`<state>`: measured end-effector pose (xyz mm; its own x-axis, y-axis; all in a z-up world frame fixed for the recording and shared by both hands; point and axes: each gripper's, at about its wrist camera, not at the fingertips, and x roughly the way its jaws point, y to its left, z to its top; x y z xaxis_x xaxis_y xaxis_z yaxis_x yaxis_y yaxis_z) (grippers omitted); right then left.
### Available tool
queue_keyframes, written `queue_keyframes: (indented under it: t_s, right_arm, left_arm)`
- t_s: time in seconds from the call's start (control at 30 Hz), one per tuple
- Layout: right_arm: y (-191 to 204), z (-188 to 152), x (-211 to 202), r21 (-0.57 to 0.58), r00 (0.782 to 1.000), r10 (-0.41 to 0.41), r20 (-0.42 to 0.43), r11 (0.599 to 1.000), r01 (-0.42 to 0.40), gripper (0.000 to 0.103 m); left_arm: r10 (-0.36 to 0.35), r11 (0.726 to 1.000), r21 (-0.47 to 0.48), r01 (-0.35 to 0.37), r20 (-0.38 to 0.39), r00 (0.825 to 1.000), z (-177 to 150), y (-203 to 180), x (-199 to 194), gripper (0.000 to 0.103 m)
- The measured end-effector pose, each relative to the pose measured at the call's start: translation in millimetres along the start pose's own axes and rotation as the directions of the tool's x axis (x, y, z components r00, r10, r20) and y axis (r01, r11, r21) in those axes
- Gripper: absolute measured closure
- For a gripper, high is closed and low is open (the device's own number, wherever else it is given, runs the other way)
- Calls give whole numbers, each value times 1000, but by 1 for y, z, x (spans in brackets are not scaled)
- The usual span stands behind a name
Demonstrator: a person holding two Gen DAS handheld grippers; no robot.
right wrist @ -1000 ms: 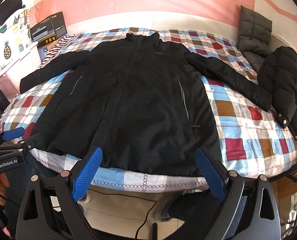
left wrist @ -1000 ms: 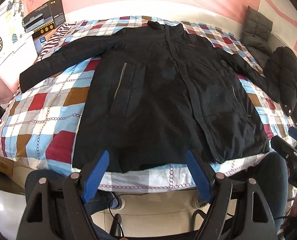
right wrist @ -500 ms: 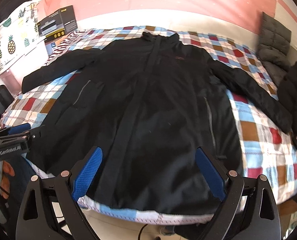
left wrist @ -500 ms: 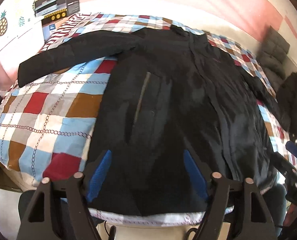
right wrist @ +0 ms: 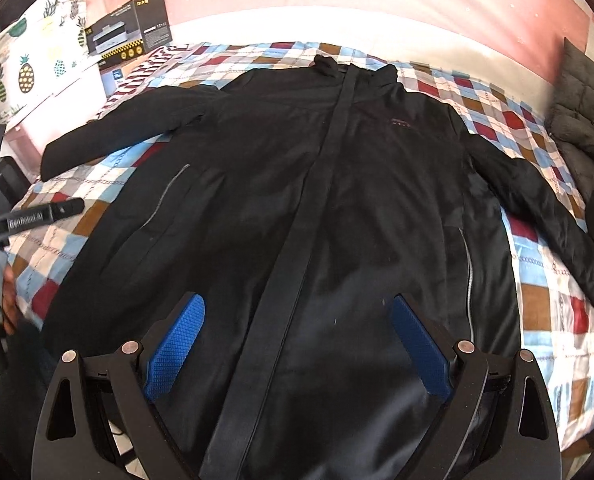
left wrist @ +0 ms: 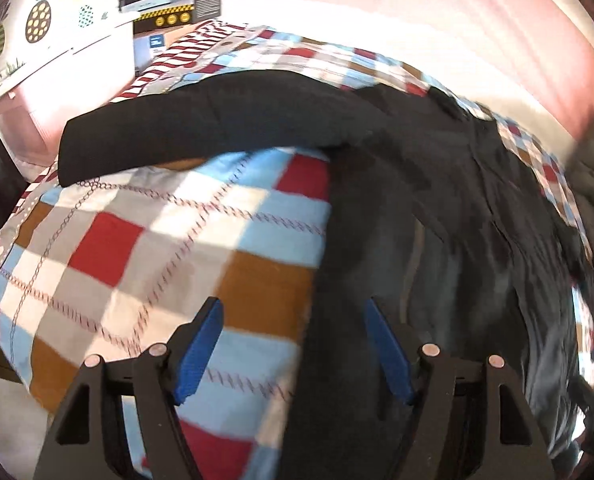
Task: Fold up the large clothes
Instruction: 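Grasp the black jacket sleeve nearest the left tool and lift it, then carry the held sleeve with the left tool across the jacket body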
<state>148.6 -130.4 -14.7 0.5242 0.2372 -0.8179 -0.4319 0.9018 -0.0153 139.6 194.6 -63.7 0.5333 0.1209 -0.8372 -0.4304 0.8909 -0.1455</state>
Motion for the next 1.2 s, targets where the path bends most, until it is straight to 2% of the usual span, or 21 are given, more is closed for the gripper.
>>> queue_keyframes:
  t_s: [0.37, 0.6, 0.8, 0.97, 1.03, 1.1, 1.13, 1.2]
  right_arm:
    - [3, 42, 36, -56, 999, -24, 25, 998, 26, 8]
    - [18, 67, 60, -103, 999, -2, 40, 995, 7, 8]
    - [29, 77, 76, -125, 999, 16, 38, 992, -11, 8]
    - [28, 79, 86, -126, 1000, 16, 25, 992, -12, 8]
    - [25, 78, 88, -121, 1000, 10, 21, 993, -7, 8]
    - [21, 78, 89, -113, 1000, 5, 19, 994, -2, 8]
    - [19, 77, 89, -108, 1000, 0, 18, 994, 2, 8]
    - [14, 75, 88, -99, 1000, -8, 17, 995, 10, 8]
  left_arm:
    - [98, 985, -143, -94, 19, 995, 58, 71, 54, 29]
    - [94, 961, -264, -86, 19, 995, 80, 114, 81, 29]
    - [49, 902, -430, -31, 29, 998, 89, 156, 100, 29]
    - [30, 837, -547, 18, 79, 996, 97, 183, 109, 29]
    - [45, 820, -572, 15, 91, 995, 101, 189, 112, 35]
    - [97, 825, -564, -32, 84, 992, 106, 190, 112, 65]
    - [107, 832, -553, -43, 83, 991, 110, 188, 111, 70]
    - [135, 859, -507, -72, 89, 987, 119, 179, 104, 90]
